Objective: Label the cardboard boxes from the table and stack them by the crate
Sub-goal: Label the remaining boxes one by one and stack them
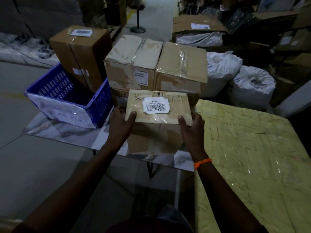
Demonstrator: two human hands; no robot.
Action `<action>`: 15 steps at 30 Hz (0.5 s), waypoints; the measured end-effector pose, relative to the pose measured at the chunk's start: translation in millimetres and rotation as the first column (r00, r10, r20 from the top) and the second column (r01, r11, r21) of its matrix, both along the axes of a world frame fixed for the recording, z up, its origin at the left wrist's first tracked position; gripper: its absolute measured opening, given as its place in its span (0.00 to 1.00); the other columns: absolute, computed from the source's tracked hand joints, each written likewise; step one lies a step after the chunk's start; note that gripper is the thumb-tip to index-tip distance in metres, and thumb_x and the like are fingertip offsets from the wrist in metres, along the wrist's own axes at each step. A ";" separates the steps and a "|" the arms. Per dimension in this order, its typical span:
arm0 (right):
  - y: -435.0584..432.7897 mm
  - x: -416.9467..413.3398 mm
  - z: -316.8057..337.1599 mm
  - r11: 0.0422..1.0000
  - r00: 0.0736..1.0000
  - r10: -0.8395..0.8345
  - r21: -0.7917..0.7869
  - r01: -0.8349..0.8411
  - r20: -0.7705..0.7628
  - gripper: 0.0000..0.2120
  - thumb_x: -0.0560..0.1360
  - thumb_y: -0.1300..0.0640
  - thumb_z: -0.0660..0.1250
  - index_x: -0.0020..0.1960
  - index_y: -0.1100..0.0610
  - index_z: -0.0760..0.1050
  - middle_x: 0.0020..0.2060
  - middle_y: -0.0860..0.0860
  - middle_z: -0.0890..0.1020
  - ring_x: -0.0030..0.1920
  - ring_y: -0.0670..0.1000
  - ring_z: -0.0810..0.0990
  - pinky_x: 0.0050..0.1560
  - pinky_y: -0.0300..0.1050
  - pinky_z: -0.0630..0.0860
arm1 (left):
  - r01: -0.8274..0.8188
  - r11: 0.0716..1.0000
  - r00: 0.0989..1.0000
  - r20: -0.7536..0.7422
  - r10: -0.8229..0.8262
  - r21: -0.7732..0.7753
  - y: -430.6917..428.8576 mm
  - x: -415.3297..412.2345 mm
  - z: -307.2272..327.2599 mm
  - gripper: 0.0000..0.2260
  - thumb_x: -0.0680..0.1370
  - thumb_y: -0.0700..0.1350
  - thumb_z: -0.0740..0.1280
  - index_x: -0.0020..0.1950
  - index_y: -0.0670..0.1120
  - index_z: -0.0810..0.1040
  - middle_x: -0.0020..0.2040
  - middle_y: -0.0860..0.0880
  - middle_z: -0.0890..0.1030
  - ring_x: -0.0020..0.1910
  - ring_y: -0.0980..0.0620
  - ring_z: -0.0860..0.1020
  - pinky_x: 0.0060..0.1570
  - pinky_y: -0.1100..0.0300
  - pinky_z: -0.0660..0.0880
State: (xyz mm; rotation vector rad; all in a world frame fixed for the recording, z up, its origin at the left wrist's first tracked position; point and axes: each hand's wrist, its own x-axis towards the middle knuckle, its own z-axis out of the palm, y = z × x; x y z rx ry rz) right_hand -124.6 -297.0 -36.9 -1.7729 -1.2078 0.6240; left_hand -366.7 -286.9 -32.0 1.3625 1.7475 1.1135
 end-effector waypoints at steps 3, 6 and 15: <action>17.0 -7.9 17.0 0.976 0.929 0.074 0.167 -0.143 0.363 0.27 0.78 0.50 0.69 0.73 0.60 0.70 0.69 0.60 0.72 0.68 0.60 0.72 0.63 0.55 0.74 | 0.132 0.977 0.957 -0.278 -0.082 0.166 23.2 2.2 24.6 0.25 0.79 0.42 0.69 0.76 0.45 0.66 0.72 0.42 0.69 0.64 0.51 0.70 0.61 0.54 0.72; 46.9 -27.6 31.6 0.934 0.790 0.267 0.055 -0.354 0.552 0.28 0.80 0.43 0.58 0.73 0.59 0.72 0.71 0.60 0.73 0.71 0.60 0.71 0.70 0.58 0.71 | 0.393 0.915 0.787 -0.548 -0.282 0.093 47.2 19.0 43.2 0.21 0.83 0.49 0.62 0.75 0.46 0.71 0.73 0.42 0.72 0.71 0.43 0.70 0.68 0.46 0.70; 70.4 -42.5 5.5 0.850 0.579 0.460 -0.146 -0.506 0.673 0.30 0.80 0.45 0.49 0.73 0.61 0.73 0.71 0.60 0.76 0.72 0.61 0.72 0.73 0.59 0.68 | 0.485 0.868 0.489 -0.789 -0.372 -0.109 54.7 31.6 16.0 0.29 0.81 0.55 0.48 0.77 0.45 0.70 0.75 0.42 0.72 0.73 0.40 0.69 0.71 0.43 0.64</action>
